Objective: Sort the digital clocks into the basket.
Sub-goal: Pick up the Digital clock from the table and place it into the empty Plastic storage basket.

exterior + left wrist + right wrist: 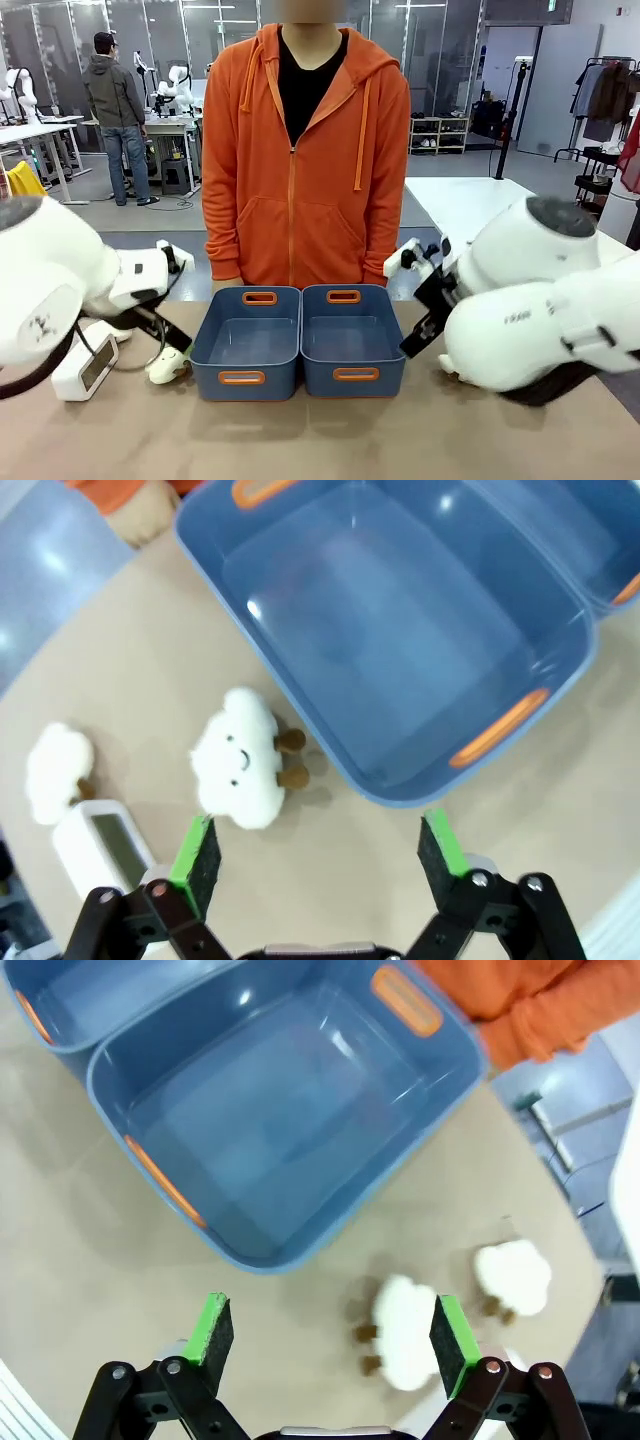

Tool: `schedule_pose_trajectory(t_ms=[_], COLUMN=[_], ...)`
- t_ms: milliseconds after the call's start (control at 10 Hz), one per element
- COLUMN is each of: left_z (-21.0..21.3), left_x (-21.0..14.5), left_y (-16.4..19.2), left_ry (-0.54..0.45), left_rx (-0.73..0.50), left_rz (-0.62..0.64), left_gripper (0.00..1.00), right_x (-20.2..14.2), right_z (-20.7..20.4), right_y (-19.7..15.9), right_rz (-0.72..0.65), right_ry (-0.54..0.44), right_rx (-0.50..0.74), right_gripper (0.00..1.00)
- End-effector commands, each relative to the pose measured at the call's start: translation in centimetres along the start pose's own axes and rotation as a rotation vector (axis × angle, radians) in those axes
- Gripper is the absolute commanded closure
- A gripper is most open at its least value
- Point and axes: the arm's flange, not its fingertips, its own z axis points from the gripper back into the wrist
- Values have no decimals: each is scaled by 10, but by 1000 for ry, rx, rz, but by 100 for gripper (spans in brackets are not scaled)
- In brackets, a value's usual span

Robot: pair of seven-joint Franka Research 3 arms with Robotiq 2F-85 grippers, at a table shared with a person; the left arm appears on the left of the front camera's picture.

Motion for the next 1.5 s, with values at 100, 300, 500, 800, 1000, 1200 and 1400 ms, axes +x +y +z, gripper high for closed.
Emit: schedule_pose_trajectory(t_ms=[100,300,500,800,1000,1200,1400], left_z=[103,164,200,211,219,219,219], left_x=[-7,-43,-95,-121,-118,-118,-118], left_y=[67,105,129,139,145,145,145], left_ry=[-51,-128,-215,-321,-246,-246,-246], left_rx=[-154,-279,-266,-241,-236,-236,-236], left_rz=[-62,-79,-18,90,35,35,35], left_gripper=[0,0,0,0,0,0,0], right_x=[-32,-78,-139,-187,-173,-173,-173], right_z=[96,150,187,199,210,210,210], right_y=[-80,-113,-134,-146,-145,-145,-145], right_rz=[49,40,-51,-160,-91,-91,-91], right_ry=[-86,-205,-261,-350,-291,-291,-291], right_rx=[141,270,236,303,243,243,243], right_gripper=[0,0,0,0,0,0,0])
